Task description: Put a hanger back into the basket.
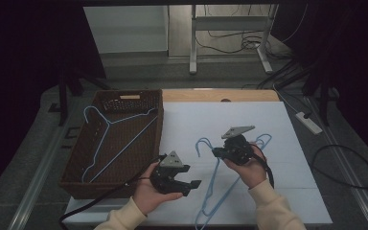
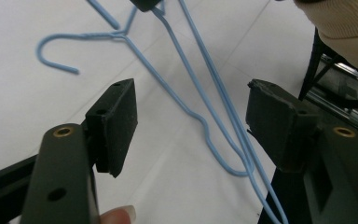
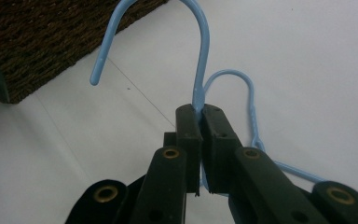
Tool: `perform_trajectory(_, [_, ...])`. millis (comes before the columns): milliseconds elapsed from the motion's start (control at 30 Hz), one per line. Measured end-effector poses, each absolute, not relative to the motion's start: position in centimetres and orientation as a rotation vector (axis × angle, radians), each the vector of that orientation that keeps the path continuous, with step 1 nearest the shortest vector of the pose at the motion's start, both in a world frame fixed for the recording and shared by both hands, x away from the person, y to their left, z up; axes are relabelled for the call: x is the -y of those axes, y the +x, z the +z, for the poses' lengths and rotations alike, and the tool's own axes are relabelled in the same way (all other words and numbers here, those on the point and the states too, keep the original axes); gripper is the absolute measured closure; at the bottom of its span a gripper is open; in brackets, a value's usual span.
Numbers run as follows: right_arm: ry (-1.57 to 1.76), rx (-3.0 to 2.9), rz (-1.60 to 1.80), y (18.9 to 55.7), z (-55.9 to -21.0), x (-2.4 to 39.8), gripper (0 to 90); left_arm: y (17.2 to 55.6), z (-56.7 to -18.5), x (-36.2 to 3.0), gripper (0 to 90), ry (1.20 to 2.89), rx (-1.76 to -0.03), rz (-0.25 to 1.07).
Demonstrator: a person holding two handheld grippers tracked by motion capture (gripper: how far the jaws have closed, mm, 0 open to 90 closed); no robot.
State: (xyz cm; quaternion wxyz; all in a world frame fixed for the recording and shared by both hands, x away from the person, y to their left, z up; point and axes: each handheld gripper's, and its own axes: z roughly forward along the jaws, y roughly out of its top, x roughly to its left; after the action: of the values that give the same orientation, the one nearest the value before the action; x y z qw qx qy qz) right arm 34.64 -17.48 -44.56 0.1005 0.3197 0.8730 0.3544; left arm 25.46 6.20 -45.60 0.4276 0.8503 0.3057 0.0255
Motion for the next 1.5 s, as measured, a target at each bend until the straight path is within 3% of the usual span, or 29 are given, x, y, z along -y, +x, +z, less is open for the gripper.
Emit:
perform_trajectory(833, [0.977, -2.555, 1.09, 34.4, -44.2, 17.7, 86.6, 26.6, -48.7, -2.4, 40.5, 2.144, -0.818, -0.032])
perform_trajectory(933, [0.985, -2.55, 1.097, 34.4, -44.0, 17.8, 86.6, 27.0, -49.2, -2.2, 44.9, 2.132, -0.832, -0.058])
perform_trajectory(1067, [0.985, -2.541, 1.109, 34.3, -43.9, 17.8, 86.6, 27.6, -49.8, -1.9, 57.1, 2.089, -0.857, -0.136])
perform_trajectory(1300, [0.98, -2.542, 1.129, 34.1, -43.7, 17.7, 86.5, 27.9, -50.1, -1.9, 77.5, 2.08, -0.873, -0.14])
perform_trajectory(1500, [0.987, -2.531, 1.141, 34.1, -43.7, 18.0, 85.9, 27.9, -50.1, -1.9, 81.1, 2.06, -0.905, -0.134])
